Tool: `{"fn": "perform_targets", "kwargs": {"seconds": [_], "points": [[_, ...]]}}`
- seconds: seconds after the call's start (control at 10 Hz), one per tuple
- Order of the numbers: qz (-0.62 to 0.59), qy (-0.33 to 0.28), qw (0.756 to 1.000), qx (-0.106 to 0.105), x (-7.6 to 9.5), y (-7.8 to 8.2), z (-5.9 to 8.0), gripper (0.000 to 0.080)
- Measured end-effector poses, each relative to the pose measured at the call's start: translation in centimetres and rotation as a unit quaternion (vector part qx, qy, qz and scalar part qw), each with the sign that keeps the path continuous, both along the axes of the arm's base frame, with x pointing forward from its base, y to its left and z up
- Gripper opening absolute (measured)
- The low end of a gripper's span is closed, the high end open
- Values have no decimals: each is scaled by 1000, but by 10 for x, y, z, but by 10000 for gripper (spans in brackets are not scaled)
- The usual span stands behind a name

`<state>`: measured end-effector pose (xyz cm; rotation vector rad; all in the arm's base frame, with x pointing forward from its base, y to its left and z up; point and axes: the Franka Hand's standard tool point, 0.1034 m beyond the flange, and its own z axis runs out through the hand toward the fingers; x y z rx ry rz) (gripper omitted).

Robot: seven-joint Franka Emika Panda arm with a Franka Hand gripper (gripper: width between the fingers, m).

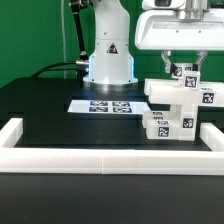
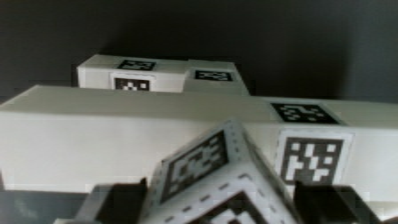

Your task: Assemble chair

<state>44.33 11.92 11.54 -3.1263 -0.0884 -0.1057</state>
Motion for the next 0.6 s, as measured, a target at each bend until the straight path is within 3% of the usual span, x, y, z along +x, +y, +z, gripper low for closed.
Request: {"fn": "perform_targets", "kwargs": {"seconds": [0.6], "points": [[8,-8,1000,-1,7,-2,0,392]]}}
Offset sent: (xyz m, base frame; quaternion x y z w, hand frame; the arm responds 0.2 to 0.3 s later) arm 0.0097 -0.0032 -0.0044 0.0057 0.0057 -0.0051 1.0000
